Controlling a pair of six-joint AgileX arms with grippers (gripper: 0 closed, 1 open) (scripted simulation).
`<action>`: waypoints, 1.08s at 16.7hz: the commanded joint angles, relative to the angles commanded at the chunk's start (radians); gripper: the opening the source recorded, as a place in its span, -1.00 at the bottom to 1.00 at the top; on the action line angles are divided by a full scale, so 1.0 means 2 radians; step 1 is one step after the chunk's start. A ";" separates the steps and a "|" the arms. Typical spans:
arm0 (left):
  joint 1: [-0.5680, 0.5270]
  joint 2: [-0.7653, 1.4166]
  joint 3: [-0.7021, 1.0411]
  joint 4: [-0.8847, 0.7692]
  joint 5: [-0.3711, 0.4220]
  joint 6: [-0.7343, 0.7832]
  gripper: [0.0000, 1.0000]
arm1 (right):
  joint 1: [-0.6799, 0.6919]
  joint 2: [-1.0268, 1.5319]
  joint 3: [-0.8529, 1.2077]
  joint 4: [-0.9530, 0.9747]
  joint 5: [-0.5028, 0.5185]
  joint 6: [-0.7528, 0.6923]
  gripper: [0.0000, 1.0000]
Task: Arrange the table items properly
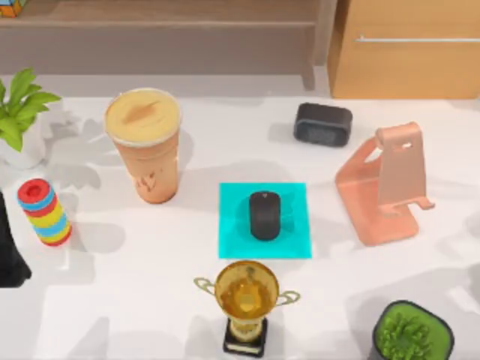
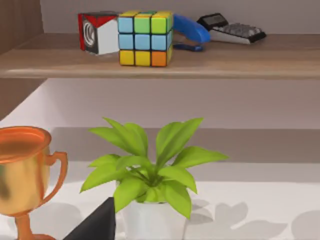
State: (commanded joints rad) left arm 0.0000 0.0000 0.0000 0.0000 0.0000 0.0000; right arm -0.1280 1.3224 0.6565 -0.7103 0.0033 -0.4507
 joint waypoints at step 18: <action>0.000 0.000 0.000 0.000 0.000 0.000 1.00 | 0.340 -0.153 -0.061 0.364 0.151 0.300 -1.00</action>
State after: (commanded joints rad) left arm 0.0000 0.0000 0.0000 0.0000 0.0000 0.0000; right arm 0.5519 1.0158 0.5338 0.0174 0.3059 0.1496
